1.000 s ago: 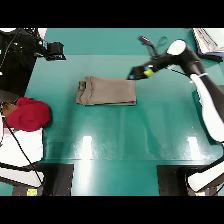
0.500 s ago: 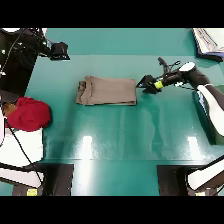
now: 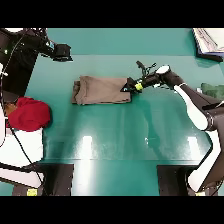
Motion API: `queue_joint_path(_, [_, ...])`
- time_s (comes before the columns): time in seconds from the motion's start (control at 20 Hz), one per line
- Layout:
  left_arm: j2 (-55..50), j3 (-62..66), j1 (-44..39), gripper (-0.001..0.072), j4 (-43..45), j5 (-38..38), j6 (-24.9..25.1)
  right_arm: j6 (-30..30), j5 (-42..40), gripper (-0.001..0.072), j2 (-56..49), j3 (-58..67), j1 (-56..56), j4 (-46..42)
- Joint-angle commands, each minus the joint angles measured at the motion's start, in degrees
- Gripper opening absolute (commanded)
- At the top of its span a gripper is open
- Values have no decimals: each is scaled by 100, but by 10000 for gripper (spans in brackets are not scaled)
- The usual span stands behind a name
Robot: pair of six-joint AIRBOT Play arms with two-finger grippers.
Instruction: Fold the shirts.
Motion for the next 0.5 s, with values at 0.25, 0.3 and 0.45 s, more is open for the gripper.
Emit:
queue_joint_path(0.25, [0,-2,-555,24,-17,-94,52,-328,-326,17,1878,-470,-1401,-682])
queue_joint_path(0.3, [0,-2,-660,24,-17,-20,52,-286,-251,17,2258,-658,-1821,-925])
queue_joint_path(0.45, [0,-2,-1016,24,-17,385,52,-9,-131,17,3147,-1123,-3095,-1386])
